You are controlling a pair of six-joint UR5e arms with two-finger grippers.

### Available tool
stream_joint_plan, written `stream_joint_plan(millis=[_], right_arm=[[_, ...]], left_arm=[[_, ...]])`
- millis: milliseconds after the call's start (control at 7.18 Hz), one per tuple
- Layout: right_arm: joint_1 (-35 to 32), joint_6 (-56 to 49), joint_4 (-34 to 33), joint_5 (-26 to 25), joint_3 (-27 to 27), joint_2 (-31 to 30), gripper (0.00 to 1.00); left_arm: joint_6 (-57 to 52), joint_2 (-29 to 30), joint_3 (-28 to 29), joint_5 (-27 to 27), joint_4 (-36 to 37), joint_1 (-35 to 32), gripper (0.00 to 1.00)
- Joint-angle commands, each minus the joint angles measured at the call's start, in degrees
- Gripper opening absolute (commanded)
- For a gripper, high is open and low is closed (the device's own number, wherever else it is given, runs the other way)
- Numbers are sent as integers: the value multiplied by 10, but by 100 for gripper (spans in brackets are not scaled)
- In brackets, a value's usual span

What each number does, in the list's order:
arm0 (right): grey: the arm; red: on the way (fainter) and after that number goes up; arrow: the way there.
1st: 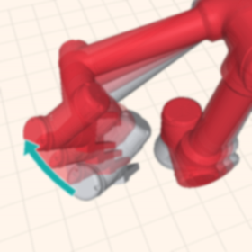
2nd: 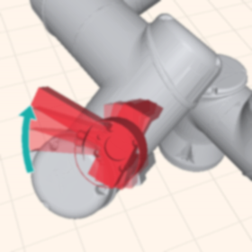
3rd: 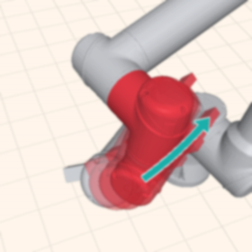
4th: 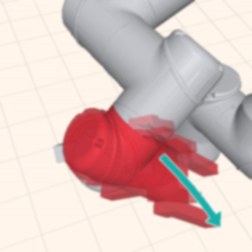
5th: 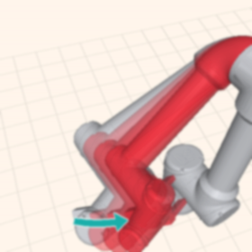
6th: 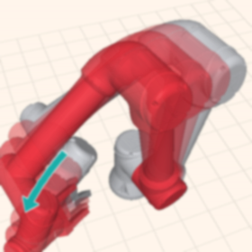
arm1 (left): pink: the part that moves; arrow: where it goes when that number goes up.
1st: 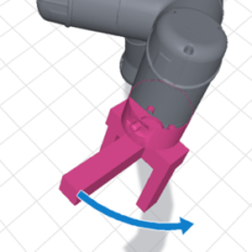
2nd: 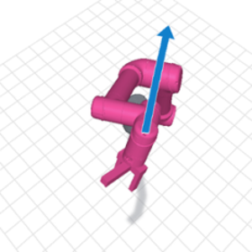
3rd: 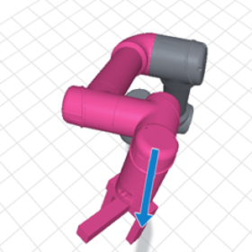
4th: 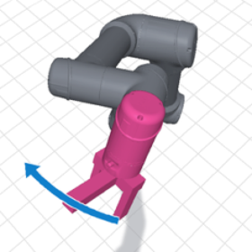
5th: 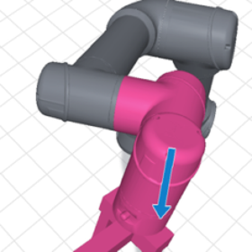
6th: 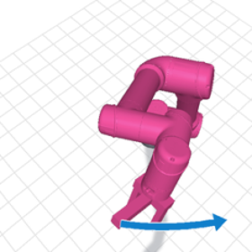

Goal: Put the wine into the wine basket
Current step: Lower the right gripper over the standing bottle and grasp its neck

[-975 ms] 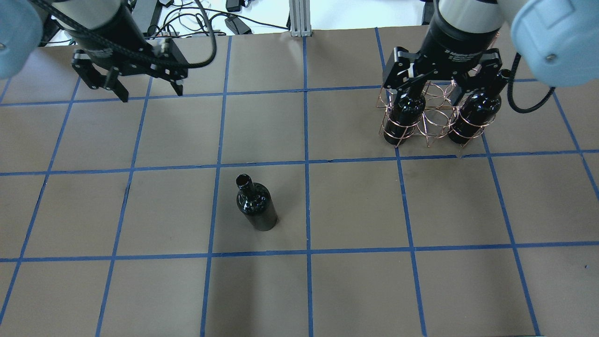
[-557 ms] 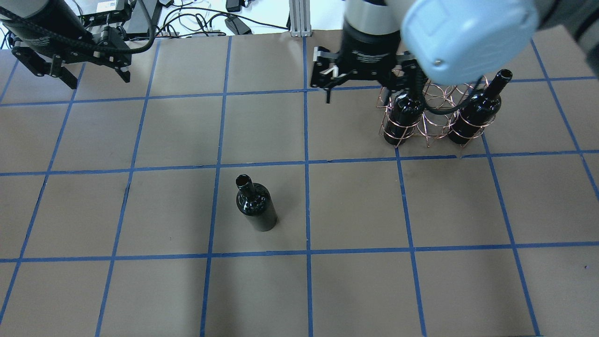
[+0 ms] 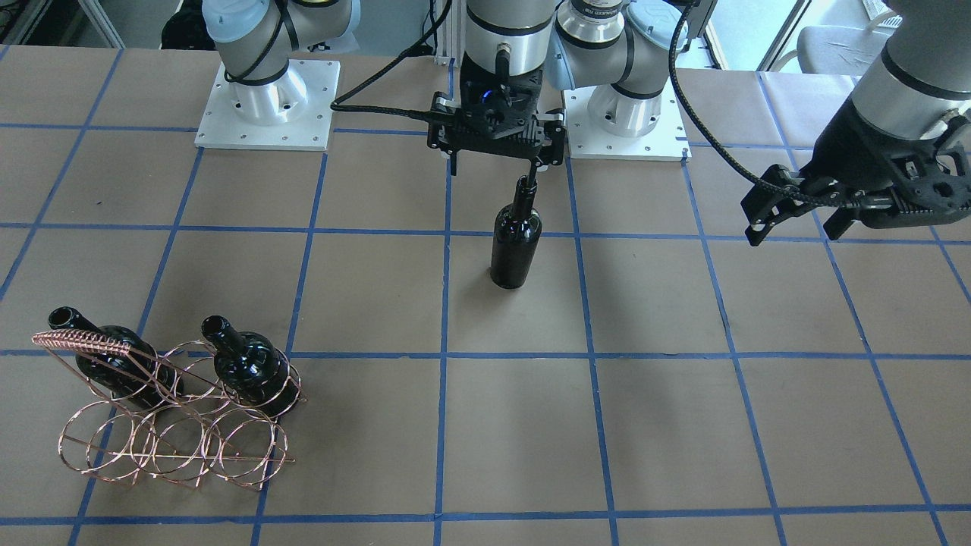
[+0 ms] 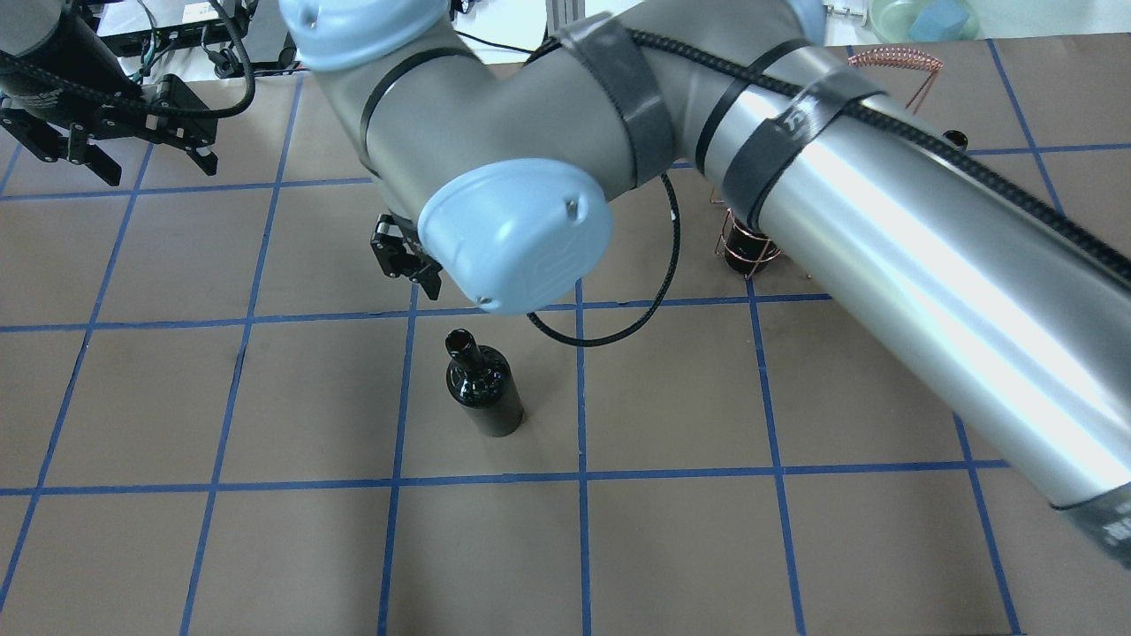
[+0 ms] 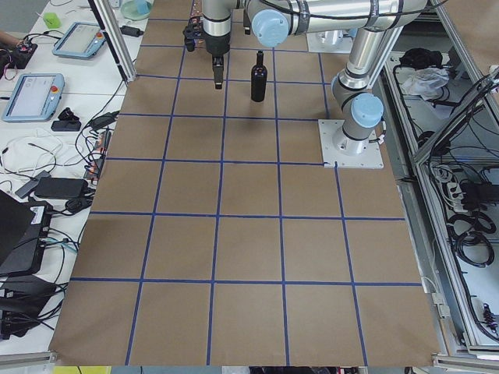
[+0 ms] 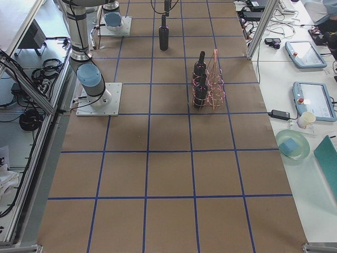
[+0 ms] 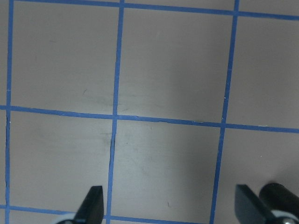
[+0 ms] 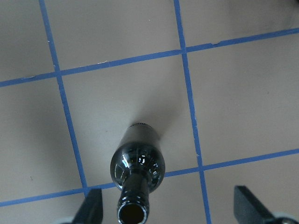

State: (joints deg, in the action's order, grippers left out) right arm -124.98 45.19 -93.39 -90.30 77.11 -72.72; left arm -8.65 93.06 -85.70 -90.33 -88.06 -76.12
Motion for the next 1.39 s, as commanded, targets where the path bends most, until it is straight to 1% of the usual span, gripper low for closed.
stream_joint_plan(millis=[0,139,279,418,557,697,836,975,1114,1254], right_arm=[[-18,22,-24,1,22,15,100],[-18,22,-48,0,41,17,99],[-18,24,-62,4,47,20,92],[-18,24,-59,5,47,19,83],[-18,24,-54,5,47,19,58],[-18,23,-54,6,47,17,36],[-17,23,-54,7,47,17,20],[-17,24,-54,8,47,15,13],[-17,23,-55,8,47,15,8],[-17,23,-55,8,47,14,7]], left_arm=[[1,-2,-2,30,-3,0,100],[0,-6,-2,28,-8,-2,100],[0,-5,-2,27,-9,-2,100],[-1,-5,-2,26,-9,-2,100],[0,-4,-2,26,-5,-3,100],[-1,-4,-2,26,-1,-1,100],[-24,-9,-2,25,-2,0,100],[-36,-8,-2,27,0,-1,100],[-41,-9,-1,24,0,12,100],[-40,-12,-1,24,-4,14,100]])
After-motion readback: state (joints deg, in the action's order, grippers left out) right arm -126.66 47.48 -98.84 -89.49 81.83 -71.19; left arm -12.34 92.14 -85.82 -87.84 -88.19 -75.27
